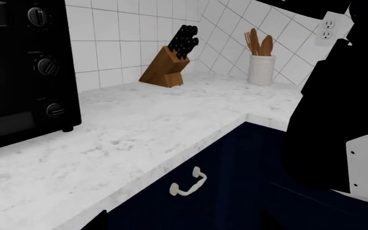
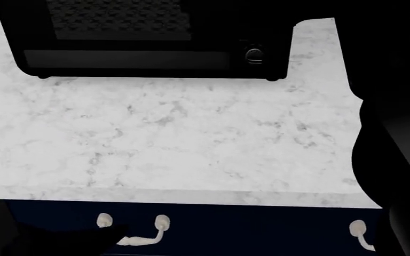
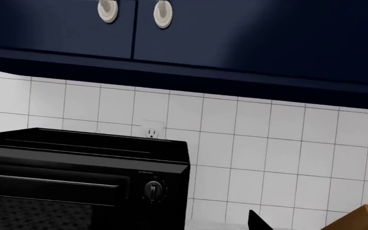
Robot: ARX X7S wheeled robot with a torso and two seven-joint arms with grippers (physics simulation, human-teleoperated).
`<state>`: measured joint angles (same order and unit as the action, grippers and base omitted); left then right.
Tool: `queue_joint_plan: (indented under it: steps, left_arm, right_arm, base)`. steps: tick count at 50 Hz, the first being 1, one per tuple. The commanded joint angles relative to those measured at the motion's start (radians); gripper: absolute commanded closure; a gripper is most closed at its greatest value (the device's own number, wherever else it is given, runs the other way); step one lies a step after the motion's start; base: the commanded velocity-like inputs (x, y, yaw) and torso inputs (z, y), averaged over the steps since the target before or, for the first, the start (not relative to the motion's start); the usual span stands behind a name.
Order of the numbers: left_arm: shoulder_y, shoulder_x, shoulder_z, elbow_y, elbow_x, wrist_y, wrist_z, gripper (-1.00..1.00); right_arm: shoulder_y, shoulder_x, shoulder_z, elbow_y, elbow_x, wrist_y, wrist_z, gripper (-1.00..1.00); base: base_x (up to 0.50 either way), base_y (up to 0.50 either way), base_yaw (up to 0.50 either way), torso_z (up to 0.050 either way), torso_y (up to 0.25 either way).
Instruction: Decrease the toaster oven temperature.
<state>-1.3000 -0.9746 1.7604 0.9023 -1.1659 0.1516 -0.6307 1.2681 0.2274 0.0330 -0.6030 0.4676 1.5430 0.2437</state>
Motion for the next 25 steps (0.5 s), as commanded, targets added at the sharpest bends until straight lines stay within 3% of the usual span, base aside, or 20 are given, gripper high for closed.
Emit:
queue_joint_plan:
  steps: [1, 10, 25]
  left_arm:
    - [-0.005, 0.002, 0.006, -0.011, 0.009, 0.005, 0.006, -1.00]
    - [-0.006, 0.003, 0.003, -0.014, 0.008, 0.004, 0.007, -1.00]
    - [-0.006, 0.005, 0.001, -0.013, 0.013, -0.005, 0.004, -1.00]
  right_arm:
    - [-0.010, 0.005, 0.037, -0.012, 0.040, 0.009, 0.026, -1.00]
    - [-0.024, 0.010, 0.043, -0.005, 0.064, -0.023, 0.025, -1.00]
    - [-0.043, 0.007, 0.045, 0.007, 0.092, -0.040, 0.025, -1.00]
  base:
    - [0.13, 0.43, 0.00, 0.000, 0.000]
    - [0.22, 0.37, 0.00, 0.000, 0.000]
    - [0.34, -0.05, 0.00, 0.000, 0.000]
